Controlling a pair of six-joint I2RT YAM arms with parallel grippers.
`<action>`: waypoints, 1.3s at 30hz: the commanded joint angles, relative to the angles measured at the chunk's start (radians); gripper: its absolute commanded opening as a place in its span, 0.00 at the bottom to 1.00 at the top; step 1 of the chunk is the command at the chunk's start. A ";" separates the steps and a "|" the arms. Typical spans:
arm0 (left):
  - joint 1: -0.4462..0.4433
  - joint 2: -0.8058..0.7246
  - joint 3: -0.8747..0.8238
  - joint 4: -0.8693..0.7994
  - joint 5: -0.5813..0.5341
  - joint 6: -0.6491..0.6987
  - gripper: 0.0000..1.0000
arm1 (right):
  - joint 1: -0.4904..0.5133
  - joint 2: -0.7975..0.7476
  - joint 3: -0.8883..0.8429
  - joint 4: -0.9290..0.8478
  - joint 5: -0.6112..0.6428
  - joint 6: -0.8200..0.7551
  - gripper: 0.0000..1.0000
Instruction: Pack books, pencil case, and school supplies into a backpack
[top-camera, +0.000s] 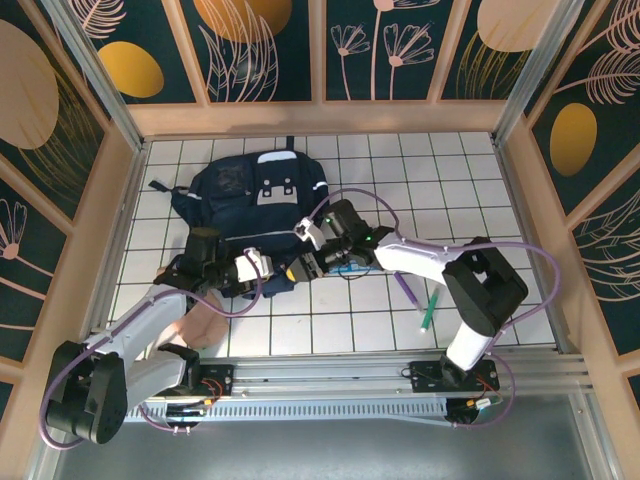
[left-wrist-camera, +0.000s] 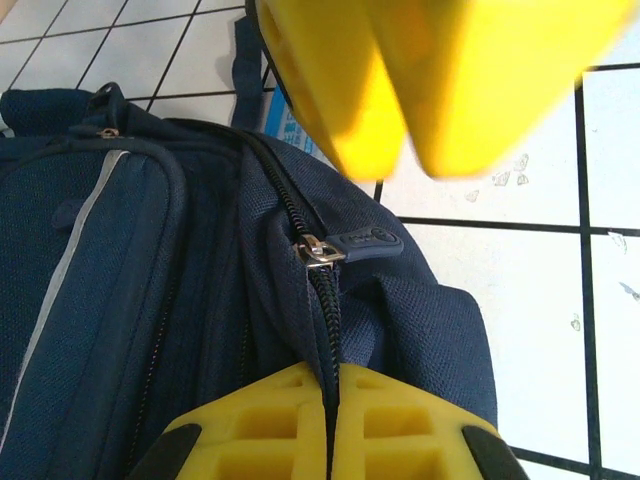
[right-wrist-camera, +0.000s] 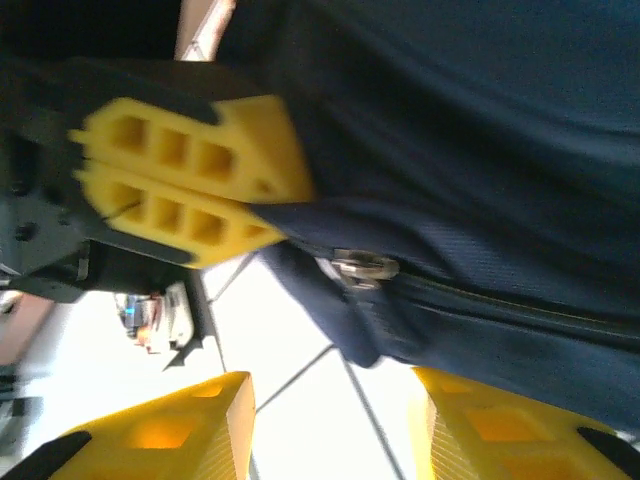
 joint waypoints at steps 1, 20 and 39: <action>-0.002 -0.010 -0.015 0.090 0.112 -0.014 0.00 | 0.012 0.035 0.012 0.084 -0.080 0.070 0.45; -0.001 -0.008 0.094 -0.082 0.033 -0.169 0.87 | -0.124 -0.001 0.041 -0.104 0.098 -0.055 0.58; -0.096 0.362 0.416 -0.286 -0.484 -0.445 0.93 | -0.214 0.131 0.182 -0.136 0.207 0.453 0.59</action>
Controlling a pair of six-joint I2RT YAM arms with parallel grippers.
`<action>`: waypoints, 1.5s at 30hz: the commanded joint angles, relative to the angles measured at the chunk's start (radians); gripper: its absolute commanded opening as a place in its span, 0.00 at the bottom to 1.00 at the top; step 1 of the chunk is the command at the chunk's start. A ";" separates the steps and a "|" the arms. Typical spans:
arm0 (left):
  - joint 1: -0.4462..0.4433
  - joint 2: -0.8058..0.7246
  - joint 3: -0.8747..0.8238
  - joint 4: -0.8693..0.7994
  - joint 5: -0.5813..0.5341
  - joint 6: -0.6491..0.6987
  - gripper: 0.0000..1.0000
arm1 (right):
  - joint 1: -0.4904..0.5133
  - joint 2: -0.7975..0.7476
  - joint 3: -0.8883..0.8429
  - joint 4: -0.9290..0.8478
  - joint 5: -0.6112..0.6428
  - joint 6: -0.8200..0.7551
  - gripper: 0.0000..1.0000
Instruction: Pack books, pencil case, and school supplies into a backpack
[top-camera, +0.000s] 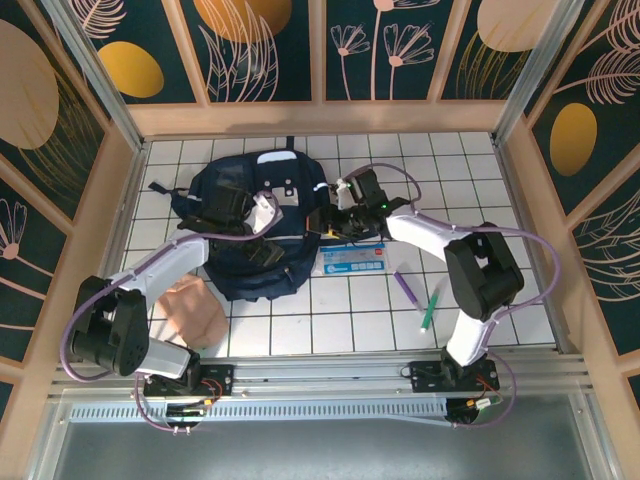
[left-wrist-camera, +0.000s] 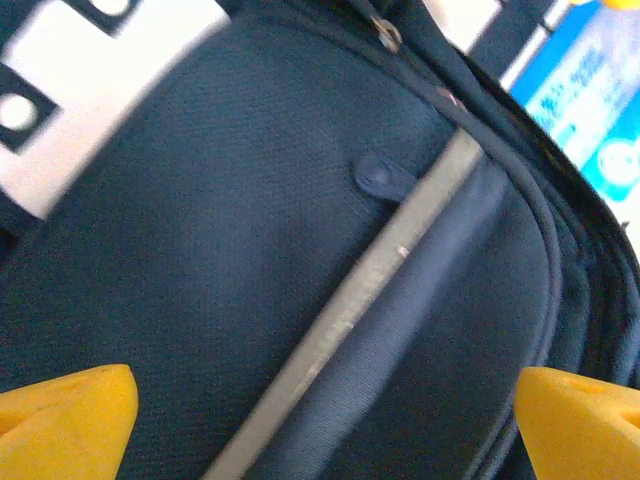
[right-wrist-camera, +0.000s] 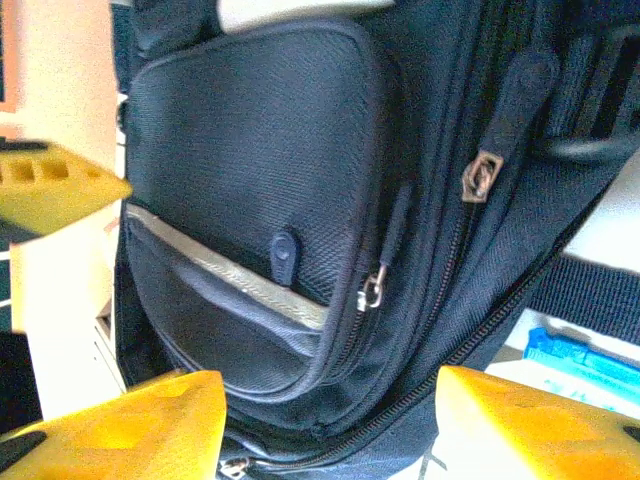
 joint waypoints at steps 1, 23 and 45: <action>-0.016 0.006 -0.024 -0.013 -0.062 0.039 0.92 | -0.003 0.061 0.021 -0.007 -0.006 0.090 0.58; 0.007 0.052 0.046 0.222 0.108 0.117 0.00 | -0.030 0.201 0.100 -0.093 -0.063 -0.071 0.54; -0.019 0.033 -0.020 0.277 0.178 -0.085 0.65 | -0.030 0.181 0.120 0.038 -0.040 0.056 0.57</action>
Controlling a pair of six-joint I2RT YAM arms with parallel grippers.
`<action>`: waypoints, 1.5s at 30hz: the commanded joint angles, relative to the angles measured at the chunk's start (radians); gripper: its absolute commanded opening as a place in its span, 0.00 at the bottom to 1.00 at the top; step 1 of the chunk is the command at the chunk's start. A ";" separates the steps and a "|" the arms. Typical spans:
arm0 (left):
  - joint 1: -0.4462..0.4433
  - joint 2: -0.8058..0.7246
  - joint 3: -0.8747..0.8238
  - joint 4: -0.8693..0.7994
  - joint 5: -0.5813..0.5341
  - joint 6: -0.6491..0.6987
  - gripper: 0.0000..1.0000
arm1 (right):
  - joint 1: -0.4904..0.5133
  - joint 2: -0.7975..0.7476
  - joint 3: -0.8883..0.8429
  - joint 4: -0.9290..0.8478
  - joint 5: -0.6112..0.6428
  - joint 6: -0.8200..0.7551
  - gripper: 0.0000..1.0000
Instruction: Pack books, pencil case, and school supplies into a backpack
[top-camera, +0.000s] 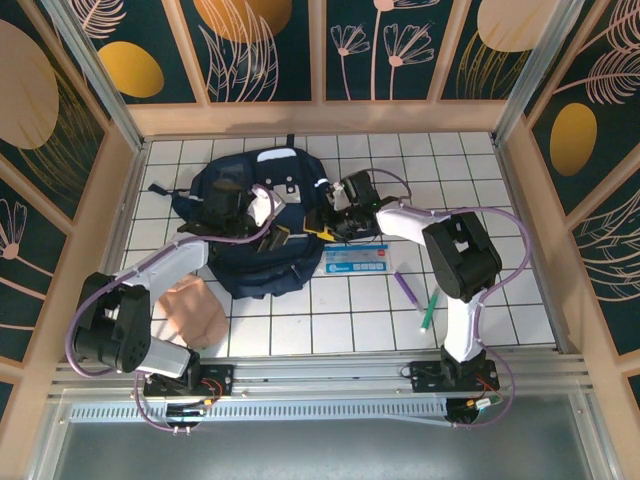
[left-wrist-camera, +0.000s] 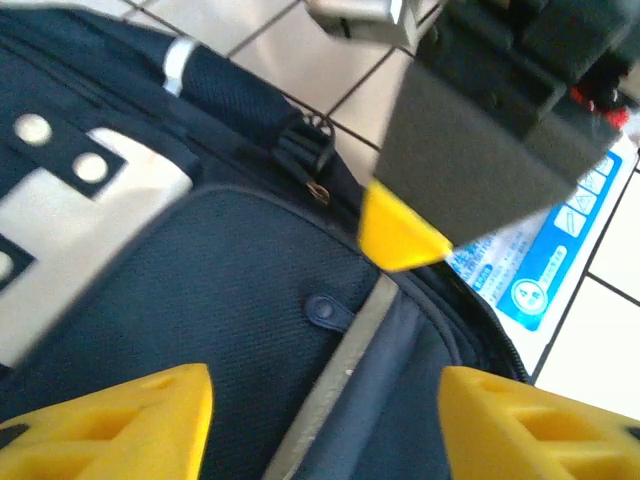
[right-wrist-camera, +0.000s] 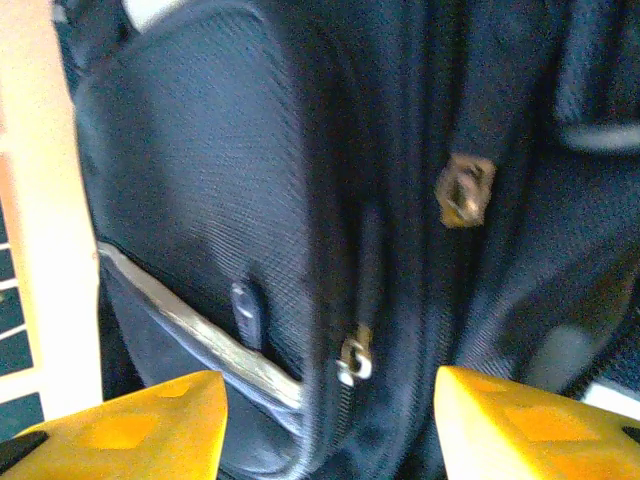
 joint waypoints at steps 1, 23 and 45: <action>-0.055 0.025 0.031 -0.010 -0.075 -0.024 0.68 | -0.004 0.030 0.039 -0.013 0.014 0.002 0.58; -0.340 0.439 0.456 -0.581 -0.754 -1.158 0.75 | -0.279 -0.341 -0.304 0.012 0.264 0.015 0.60; -0.251 0.337 0.624 -0.651 -0.512 -1.121 0.00 | -0.082 -0.421 -0.323 -0.014 0.097 -0.341 0.58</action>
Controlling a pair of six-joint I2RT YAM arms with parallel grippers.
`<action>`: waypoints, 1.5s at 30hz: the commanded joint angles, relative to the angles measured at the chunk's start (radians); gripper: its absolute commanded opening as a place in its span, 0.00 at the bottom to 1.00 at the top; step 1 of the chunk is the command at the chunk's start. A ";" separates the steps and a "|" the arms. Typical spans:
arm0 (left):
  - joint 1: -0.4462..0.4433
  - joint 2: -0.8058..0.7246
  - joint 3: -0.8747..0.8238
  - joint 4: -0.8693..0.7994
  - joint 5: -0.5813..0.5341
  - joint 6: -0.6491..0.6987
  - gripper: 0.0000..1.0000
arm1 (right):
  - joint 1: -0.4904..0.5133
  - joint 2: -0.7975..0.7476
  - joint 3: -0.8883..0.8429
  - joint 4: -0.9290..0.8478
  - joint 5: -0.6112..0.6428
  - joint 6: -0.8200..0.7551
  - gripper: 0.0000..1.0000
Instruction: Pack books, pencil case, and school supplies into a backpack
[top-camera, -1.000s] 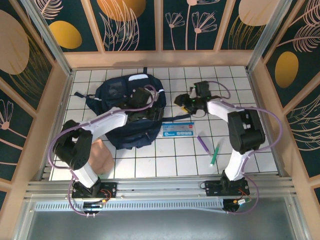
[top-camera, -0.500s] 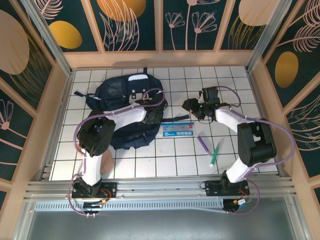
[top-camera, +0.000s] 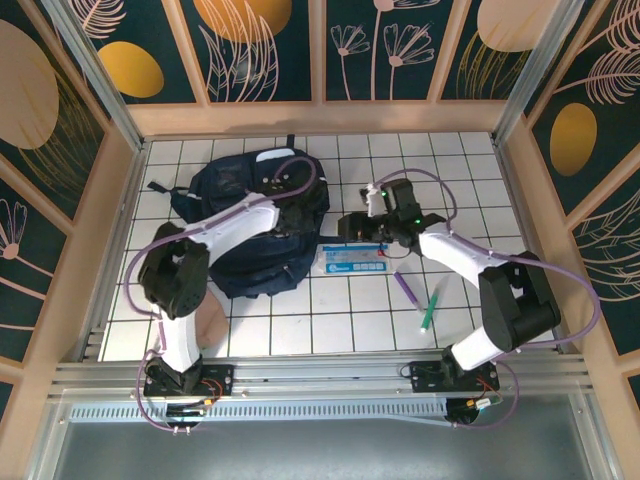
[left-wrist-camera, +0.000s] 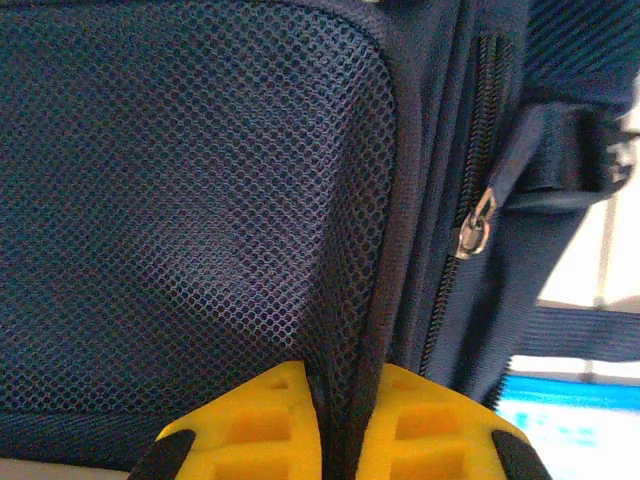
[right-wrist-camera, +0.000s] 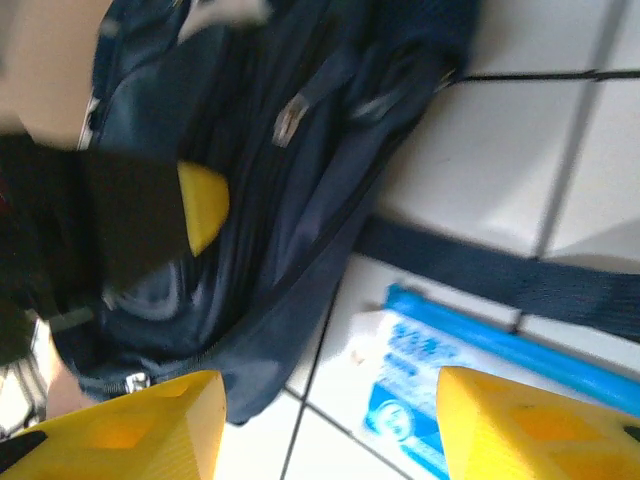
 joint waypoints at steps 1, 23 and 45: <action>0.036 -0.102 -0.003 0.012 0.146 0.006 0.00 | 0.002 0.012 0.007 0.015 -0.035 -0.035 0.58; 0.092 -0.282 0.056 0.089 0.207 -0.011 0.00 | 0.184 0.095 0.050 0.215 -0.231 0.000 0.62; 0.113 -0.310 0.004 0.177 0.236 -0.010 0.00 | 0.389 -0.022 -0.204 0.329 0.105 -0.542 0.55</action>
